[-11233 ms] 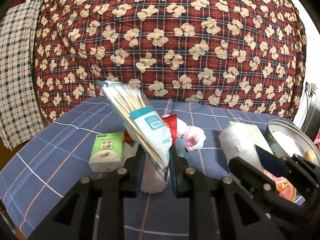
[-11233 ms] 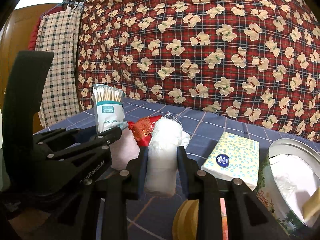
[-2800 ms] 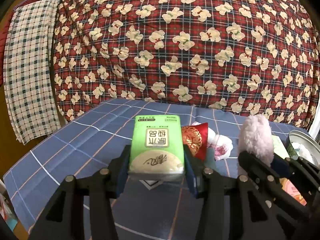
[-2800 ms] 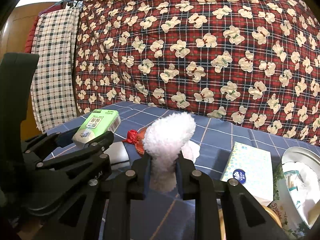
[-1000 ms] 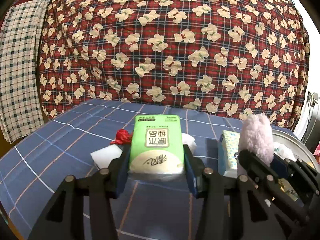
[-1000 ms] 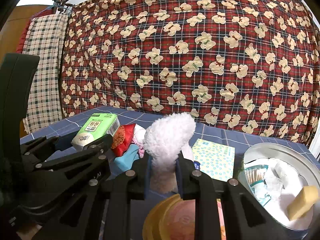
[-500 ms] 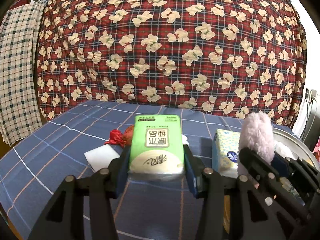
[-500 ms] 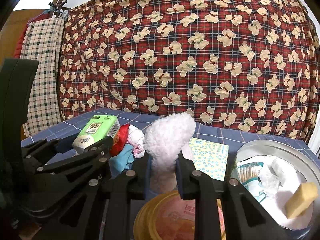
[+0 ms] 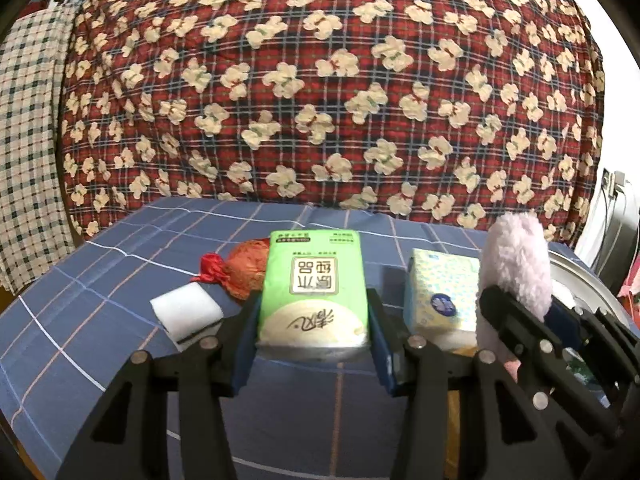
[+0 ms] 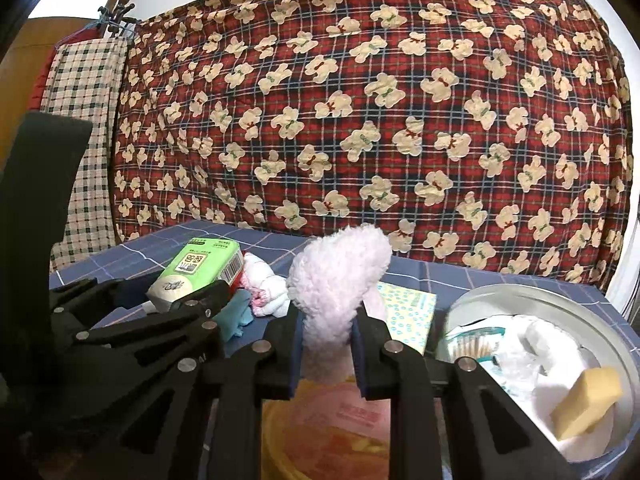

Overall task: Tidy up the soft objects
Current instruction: 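Lift the green pack with the left gripper while the right carries the pink ball toward the tin, then lower both held items into the tin and open both grippers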

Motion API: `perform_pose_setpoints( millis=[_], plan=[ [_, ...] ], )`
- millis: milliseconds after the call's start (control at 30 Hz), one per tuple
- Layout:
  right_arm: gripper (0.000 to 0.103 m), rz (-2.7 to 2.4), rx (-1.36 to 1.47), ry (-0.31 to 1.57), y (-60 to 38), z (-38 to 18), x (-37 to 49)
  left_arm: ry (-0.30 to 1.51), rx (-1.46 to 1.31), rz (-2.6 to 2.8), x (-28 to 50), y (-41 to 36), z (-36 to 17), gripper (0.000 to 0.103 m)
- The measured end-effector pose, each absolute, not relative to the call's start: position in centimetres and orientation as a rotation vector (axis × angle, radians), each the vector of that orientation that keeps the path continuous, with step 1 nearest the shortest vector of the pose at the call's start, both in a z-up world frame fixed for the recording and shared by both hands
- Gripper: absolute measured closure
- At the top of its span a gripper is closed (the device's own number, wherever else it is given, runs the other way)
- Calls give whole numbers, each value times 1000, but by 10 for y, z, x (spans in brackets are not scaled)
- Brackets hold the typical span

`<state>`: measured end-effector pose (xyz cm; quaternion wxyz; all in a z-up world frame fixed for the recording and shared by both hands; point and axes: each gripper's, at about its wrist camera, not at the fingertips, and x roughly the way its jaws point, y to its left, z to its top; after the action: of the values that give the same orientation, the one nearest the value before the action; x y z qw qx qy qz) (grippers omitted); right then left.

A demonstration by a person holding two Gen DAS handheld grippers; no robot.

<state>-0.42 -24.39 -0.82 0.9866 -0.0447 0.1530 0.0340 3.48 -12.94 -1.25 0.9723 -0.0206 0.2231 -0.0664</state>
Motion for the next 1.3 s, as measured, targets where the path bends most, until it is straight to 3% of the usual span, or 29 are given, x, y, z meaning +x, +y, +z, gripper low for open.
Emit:
perform_pose_setpoints(
  millis=[500,1300],
  plan=[
    [79,-38,15,300,-328,15,-15,504,26,-338,41,-209,22,55],
    [79,-199,198,452,-435,4,-10,643,185,-509,50,-309,27,55]
  ],
)
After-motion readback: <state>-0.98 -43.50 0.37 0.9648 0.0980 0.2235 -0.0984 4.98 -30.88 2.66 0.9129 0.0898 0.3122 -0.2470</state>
